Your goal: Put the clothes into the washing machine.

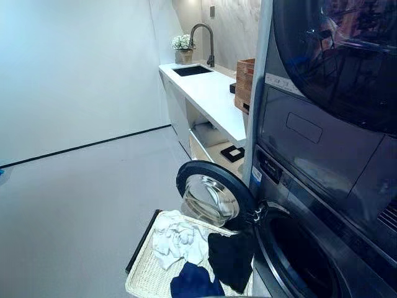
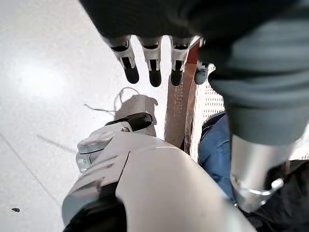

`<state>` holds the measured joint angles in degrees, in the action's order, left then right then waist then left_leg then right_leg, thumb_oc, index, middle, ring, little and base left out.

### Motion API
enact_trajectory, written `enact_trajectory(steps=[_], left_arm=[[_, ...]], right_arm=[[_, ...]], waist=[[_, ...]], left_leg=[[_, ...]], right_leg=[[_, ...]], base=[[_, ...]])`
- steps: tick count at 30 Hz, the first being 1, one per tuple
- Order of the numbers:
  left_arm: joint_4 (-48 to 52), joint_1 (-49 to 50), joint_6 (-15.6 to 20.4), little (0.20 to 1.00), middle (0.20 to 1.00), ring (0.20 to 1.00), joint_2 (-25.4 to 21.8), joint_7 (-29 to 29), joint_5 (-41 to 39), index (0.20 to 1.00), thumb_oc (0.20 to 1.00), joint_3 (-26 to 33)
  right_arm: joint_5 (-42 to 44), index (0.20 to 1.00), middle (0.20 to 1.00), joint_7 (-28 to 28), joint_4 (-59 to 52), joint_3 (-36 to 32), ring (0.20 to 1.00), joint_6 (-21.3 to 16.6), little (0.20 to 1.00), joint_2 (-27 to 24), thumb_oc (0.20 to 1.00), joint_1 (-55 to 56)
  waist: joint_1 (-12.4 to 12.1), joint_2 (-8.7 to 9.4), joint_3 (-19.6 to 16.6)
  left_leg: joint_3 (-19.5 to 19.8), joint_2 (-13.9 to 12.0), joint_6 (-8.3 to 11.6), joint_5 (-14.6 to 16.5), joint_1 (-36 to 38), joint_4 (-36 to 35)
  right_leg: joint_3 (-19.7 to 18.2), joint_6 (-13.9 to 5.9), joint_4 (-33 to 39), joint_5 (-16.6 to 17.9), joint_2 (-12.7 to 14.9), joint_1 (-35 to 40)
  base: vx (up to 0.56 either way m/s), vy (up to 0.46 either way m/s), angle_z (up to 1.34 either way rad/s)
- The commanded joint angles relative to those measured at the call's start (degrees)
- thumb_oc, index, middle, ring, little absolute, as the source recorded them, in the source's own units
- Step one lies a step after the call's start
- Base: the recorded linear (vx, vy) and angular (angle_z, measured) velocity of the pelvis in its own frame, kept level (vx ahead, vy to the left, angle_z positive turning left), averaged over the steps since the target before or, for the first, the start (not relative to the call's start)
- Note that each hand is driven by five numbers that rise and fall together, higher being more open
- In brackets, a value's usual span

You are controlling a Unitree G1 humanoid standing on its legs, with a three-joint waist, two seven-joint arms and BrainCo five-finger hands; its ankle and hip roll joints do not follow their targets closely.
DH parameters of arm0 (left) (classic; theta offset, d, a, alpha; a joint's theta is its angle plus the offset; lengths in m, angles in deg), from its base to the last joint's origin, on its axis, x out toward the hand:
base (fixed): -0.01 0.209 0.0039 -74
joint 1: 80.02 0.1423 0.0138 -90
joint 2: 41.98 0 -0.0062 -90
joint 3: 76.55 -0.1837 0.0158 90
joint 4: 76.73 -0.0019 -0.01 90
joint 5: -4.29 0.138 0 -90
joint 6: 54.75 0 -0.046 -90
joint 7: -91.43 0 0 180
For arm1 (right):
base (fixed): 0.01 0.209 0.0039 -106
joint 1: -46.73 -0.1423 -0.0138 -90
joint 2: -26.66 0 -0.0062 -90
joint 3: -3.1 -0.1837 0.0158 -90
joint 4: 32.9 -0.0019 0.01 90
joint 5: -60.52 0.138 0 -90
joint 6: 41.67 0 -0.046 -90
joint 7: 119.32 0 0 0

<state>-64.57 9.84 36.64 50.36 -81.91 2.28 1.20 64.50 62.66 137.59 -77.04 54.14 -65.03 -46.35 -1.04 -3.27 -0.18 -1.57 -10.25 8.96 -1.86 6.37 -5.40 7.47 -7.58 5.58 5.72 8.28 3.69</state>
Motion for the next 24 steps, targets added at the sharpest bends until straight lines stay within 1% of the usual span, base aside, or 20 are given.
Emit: enact_trajectory(steps=[1,5,24], left_arm=[[-3.2,-4.8,0.4,1.000,1.000,1.000,-2.0,0.2,-1.8,1.000,1.000,1.3],[-3.0,-4.7,0.9,1.000,1.000,1.000,-1.9,0.6,-2.9,1.000,1.000,1.8],[-3.1,-5.0,0.6,1.000,1.000,1.000,-1.9,0.1,-3.0,1.000,1.000,2.1]], right_arm=[[0.6,1.000,1.000,-0.7,4.0,-1.0,1.000,0.0,1.000,1.2,1.000,-4.5],[0.6,1.000,1.000,-0.6,4.1,-1.0,1.000,-0.1,1.000,1.2,1.000,-4.5],[0.9,1.000,1.000,-0.7,3.8,-0.8,1.000,0.0,1.000,1.3,1.000,-4.4]], waist=[[-1.8,4.44,3.1],[-2.0,4.55,3.2],[-2.2,4.66,3.3]], left_leg=[[-2.2,1.8,-3.75,-0.6,1.1,0.4],[-2.1,1.8,-3.76,-0.6,1.1,0.4],[-1.7,1.9,-3.75,-0.6,1.2,0.4]], right_leg=[[-1.0,-0.55,-0.6,0.5,3.5,1.7],[-0.9,-0.54,-0.6,0.5,3.6,1.8],[-0.6,-0.52,-0.6,0.5,3.7,2.0]], base=[[-0.04,-0.017,0.10],[0.00,0.000,0.00],[0.00,0.000,0.00]])
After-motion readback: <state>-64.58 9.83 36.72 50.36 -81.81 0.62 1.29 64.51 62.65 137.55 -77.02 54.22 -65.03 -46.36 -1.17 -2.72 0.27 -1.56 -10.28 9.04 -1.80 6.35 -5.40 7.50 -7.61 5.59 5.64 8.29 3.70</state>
